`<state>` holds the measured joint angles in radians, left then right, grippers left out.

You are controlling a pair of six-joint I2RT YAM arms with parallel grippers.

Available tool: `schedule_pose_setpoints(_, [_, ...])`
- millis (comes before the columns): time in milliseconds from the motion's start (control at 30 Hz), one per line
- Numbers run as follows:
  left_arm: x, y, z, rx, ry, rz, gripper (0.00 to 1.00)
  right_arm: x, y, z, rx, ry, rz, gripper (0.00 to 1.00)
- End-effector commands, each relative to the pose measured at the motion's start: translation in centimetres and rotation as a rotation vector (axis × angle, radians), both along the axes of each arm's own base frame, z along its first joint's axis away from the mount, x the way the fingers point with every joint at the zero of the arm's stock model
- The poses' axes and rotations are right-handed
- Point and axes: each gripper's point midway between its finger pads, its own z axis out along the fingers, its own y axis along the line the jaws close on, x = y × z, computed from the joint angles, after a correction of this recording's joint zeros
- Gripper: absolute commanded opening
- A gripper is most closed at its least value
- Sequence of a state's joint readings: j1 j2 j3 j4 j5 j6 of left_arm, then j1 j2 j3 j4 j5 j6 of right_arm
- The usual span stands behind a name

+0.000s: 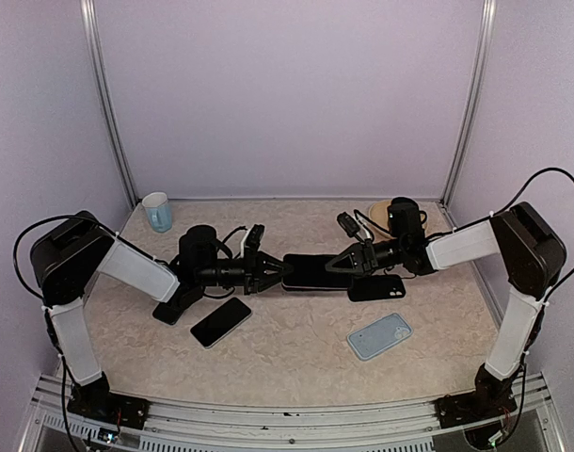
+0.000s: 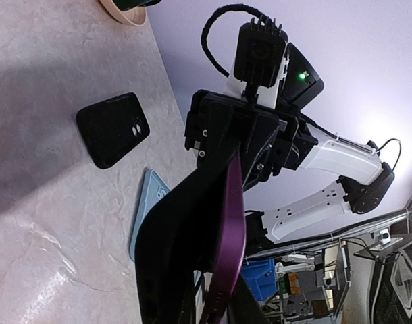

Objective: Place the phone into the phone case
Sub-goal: Install the phone on the phone case.

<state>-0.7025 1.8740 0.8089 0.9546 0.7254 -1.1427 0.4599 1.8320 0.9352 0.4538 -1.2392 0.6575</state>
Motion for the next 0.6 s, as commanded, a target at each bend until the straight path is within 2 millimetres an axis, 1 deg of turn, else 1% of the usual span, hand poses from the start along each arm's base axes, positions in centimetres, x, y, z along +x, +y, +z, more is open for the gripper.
schedule_pose_setpoints(0, [1.7,0.3,3.2,-0.052,-0.048,0.066,0.22,-0.9,0.4,1.6,0.050,-0.095,0.049,0.00])
schedule_pose_setpoints(100, [1.7,0.6,3.2,-0.044,-0.053,0.070,0.30,-0.7,0.4,1.7,0.051,-0.100,0.045,0.00])
schedule_pose_setpoints(333, [1.9,1.2,3.0,-0.030,-0.057,0.082,0.43,-0.6,0.3,1.9,0.054,-0.104,0.042,0.00])
schedule_pose_setpoints(567, [2.1,1.6,3.1,-0.016,-0.070,0.093,0.46,-0.5,0.2,1.9,0.053,-0.105,0.038,0.00])
